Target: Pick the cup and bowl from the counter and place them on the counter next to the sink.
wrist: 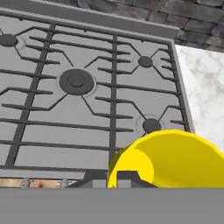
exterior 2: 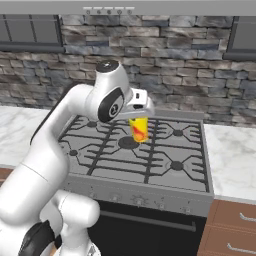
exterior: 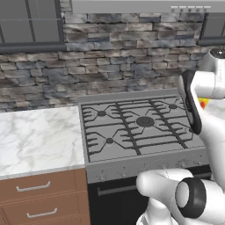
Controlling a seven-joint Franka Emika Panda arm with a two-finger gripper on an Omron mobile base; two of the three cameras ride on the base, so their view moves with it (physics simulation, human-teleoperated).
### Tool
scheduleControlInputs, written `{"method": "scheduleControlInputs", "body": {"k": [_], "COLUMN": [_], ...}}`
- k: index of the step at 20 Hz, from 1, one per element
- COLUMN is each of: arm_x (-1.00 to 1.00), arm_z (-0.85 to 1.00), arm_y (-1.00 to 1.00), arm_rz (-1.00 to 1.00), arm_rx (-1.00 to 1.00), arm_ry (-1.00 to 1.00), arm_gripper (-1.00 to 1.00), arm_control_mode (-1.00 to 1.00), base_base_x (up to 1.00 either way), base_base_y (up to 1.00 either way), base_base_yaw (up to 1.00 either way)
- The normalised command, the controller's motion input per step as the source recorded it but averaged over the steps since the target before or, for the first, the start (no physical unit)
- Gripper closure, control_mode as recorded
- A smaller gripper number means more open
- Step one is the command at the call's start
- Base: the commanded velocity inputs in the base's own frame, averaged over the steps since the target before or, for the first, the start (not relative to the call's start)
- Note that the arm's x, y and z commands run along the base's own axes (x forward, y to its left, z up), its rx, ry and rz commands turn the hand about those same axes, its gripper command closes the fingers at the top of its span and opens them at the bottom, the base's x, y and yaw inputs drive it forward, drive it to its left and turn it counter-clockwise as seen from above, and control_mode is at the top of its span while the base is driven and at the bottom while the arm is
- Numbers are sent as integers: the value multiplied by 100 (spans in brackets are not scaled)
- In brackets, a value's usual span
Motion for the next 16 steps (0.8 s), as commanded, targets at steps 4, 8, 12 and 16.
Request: {"method": "scheduleControlInputs", "body": {"k": [4, 8, 12, 16], "arm_x": [-19, -28, -40, -32], "arm_z": [3, 6, 17, 19], "arm_y": [37, 29, 47, 65], "arm_rz": [-1, 0, 0, 0], "arm_rx": [18, 16, 2, 0], "arm_ry": [6, 13, 12, 8], "arm_gripper": [100, 100, 100, 100], "arm_control_mode": [-100, -100, -100, -100], "base_base_x": [0, 0, 0, 0], "base_base_y": [0, 0, 0, 0], "base_base_yaw": [0, 0, 0, 0]}}
